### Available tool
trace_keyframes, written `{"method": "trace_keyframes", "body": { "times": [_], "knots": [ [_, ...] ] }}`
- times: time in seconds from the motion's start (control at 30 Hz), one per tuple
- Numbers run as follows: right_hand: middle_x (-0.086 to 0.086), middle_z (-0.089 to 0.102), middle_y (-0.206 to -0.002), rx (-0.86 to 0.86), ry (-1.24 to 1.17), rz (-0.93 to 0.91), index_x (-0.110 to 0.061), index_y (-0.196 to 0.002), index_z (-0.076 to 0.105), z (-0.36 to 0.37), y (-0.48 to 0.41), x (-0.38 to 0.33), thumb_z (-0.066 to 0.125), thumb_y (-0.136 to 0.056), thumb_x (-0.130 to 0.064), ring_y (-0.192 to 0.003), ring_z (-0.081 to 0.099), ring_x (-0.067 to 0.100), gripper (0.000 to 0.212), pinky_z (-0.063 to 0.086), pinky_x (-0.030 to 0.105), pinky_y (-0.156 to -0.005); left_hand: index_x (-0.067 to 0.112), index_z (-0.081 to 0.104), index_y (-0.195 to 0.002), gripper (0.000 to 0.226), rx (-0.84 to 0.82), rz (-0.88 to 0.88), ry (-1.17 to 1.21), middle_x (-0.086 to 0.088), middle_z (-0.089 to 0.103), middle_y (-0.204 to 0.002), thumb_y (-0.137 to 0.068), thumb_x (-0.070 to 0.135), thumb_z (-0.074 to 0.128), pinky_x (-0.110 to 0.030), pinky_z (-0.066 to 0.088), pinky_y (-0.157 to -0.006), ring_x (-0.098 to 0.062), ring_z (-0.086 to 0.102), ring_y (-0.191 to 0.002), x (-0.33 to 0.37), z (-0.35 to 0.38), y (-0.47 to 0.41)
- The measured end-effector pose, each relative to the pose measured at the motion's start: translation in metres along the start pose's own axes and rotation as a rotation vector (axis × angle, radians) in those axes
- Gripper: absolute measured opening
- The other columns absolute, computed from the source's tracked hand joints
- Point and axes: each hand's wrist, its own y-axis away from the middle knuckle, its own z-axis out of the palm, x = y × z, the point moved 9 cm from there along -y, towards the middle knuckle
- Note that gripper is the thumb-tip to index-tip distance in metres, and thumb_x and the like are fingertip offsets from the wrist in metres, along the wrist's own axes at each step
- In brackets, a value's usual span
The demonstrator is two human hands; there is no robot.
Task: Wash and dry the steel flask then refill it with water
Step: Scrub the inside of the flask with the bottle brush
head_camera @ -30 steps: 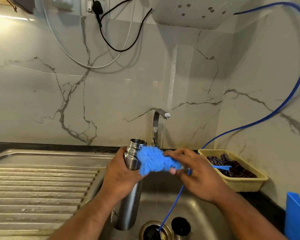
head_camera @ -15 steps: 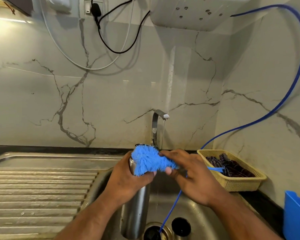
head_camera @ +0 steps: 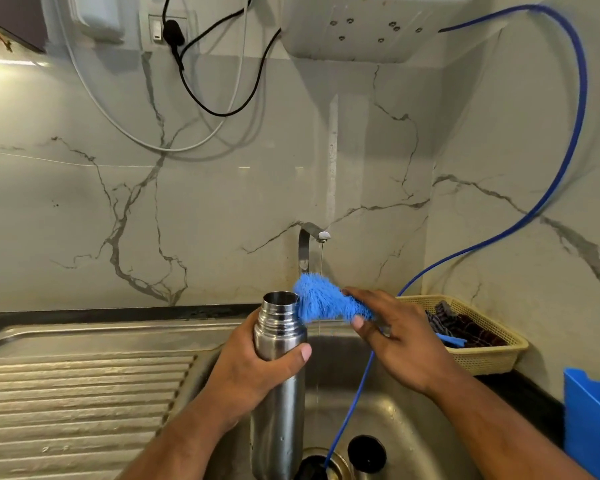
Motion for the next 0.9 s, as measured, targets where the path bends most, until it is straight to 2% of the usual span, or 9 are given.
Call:
{"method": "trace_keyframes", "body": {
  "times": [0.2,0.33,0.4,0.5,0.57,0.63,0.73,0.83,0.9],
  "knots": [
    [-0.022,0.059,-0.115,-0.027,0.177,0.047,-0.05,-0.144,0.044,-0.002,-0.001,-0.002,0.04,-0.095,-0.053,-0.107,0.054,0.003,0.049,0.029,0.047,-0.106,0.026,0.064,-0.108,0.04,-0.155,0.032,-0.065,0.007,0.074,-0.096,-0.076,0.023,0.088,-0.017,0.054,-0.071,-0.011,0.071,-0.085,0.017,0.025,0.008],
    [-0.024,0.056,-0.124,-0.099,0.199,-0.113,-0.052,-0.139,0.043,0.015,0.001,-0.034,0.051,-0.087,-0.026,-0.12,0.051,0.005,0.059,0.025,0.043,-0.102,0.032,0.055,-0.114,0.055,-0.285,0.026,-0.096,0.027,0.066,-0.102,-0.072,0.023,0.091,-0.013,0.052,-0.075,0.001,0.067,-0.093,0.017,0.05,0.017],
    [-0.023,0.053,-0.127,-0.109,0.198,-0.127,-0.054,-0.139,0.039,0.014,-0.002,-0.036,0.048,-0.086,-0.027,-0.123,0.051,0.007,0.06,0.023,0.048,-0.107,0.034,0.056,-0.114,0.057,-0.262,0.055,-0.104,0.022,0.066,-0.104,-0.07,0.032,0.091,-0.015,0.053,-0.077,-0.002,0.067,-0.095,0.018,0.046,0.015],
    [-0.025,0.054,-0.131,-0.076,0.142,-0.084,-0.055,-0.14,0.039,0.004,-0.004,-0.02,0.044,-0.095,-0.044,-0.126,0.05,0.005,0.047,0.022,0.054,-0.112,0.027,0.065,-0.103,0.041,-0.227,0.044,-0.125,0.01,0.073,-0.095,-0.072,0.026,0.092,-0.019,0.055,-0.071,-0.009,0.07,-0.085,0.019,0.036,0.01],
    [-0.025,0.055,-0.131,-0.067,0.135,-0.062,-0.055,-0.14,0.04,0.002,-0.003,-0.014,0.047,-0.096,-0.046,-0.125,0.049,0.004,0.045,0.022,0.055,-0.112,0.024,0.067,-0.098,0.035,-0.247,0.024,-0.146,0.007,0.074,-0.09,-0.073,0.027,0.091,-0.019,0.055,-0.068,-0.01,0.071,-0.08,0.019,0.036,0.01],
    [-0.025,0.055,-0.13,-0.065,0.125,-0.079,-0.054,-0.139,0.041,0.004,-0.002,-0.023,0.044,-0.096,-0.039,-0.124,0.05,0.006,0.046,0.023,0.054,-0.112,0.026,0.064,-0.106,0.041,-0.29,0.013,-0.134,0.009,0.073,-0.095,-0.074,0.026,0.09,-0.019,0.055,-0.07,-0.009,0.07,-0.085,0.017,0.041,0.013],
    [-0.017,0.055,-0.133,-0.082,0.183,-0.183,-0.051,-0.137,0.045,0.014,0.001,-0.047,0.034,-0.084,-0.027,-0.123,0.052,0.014,0.058,0.024,0.049,-0.109,0.038,0.051,-0.12,0.062,-0.329,0.035,-0.141,0.026,0.063,-0.108,-0.074,0.025,0.09,-0.014,0.053,-0.079,-0.001,0.065,-0.101,0.019,0.047,0.016],
    [-0.016,0.056,-0.131,-0.024,0.263,-0.179,-0.051,-0.137,0.045,0.002,-0.004,-0.041,0.04,-0.089,-0.027,-0.12,0.053,0.014,0.054,0.027,0.048,-0.105,0.035,0.057,-0.113,0.053,-0.257,0.029,-0.176,0.023,0.067,-0.103,-0.073,0.028,0.091,-0.014,0.053,-0.073,-0.002,0.067,-0.093,0.018,0.039,0.013],
    [-0.017,0.058,-0.128,0.105,0.283,-0.108,-0.052,-0.139,0.044,-0.017,-0.006,-0.026,0.052,-0.094,-0.033,-0.118,0.056,0.013,0.049,0.032,0.048,-0.101,0.032,0.06,-0.107,0.047,-0.154,0.024,-0.202,0.018,0.07,-0.097,-0.072,0.031,0.091,-0.014,0.053,-0.067,-0.004,0.069,-0.085,0.018,0.027,0.008]
  ]
}}
